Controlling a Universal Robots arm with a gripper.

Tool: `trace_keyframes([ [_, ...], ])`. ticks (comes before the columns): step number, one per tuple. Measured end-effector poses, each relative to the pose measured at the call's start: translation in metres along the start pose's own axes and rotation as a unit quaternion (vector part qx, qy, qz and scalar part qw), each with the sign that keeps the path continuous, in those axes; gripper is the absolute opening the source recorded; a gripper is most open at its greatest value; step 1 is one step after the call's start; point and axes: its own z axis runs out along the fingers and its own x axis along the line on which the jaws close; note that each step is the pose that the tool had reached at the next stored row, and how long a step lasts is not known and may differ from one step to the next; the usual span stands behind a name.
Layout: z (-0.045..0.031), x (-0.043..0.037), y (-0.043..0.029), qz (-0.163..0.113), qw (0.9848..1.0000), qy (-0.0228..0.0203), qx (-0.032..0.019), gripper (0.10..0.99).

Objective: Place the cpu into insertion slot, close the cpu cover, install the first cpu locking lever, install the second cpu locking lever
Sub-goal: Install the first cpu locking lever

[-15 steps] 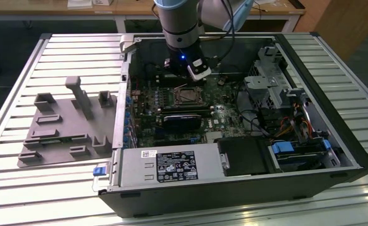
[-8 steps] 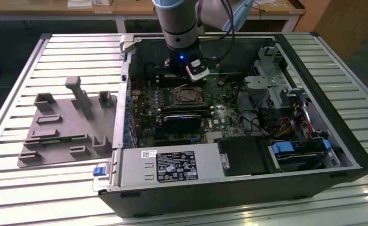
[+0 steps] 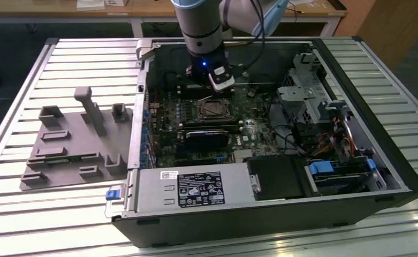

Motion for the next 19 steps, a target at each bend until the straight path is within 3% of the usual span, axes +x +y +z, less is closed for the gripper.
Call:
trace_keyframes([
  [6, 0.0017, 0.0012, 0.0029, 0.004, 1.0000, -0.0036, 0.0023, 0.102],
  [19, 0.0038, 0.0049, 0.0047, 0.040, 0.9991, -0.0133, 0.0085, 0.102],
])
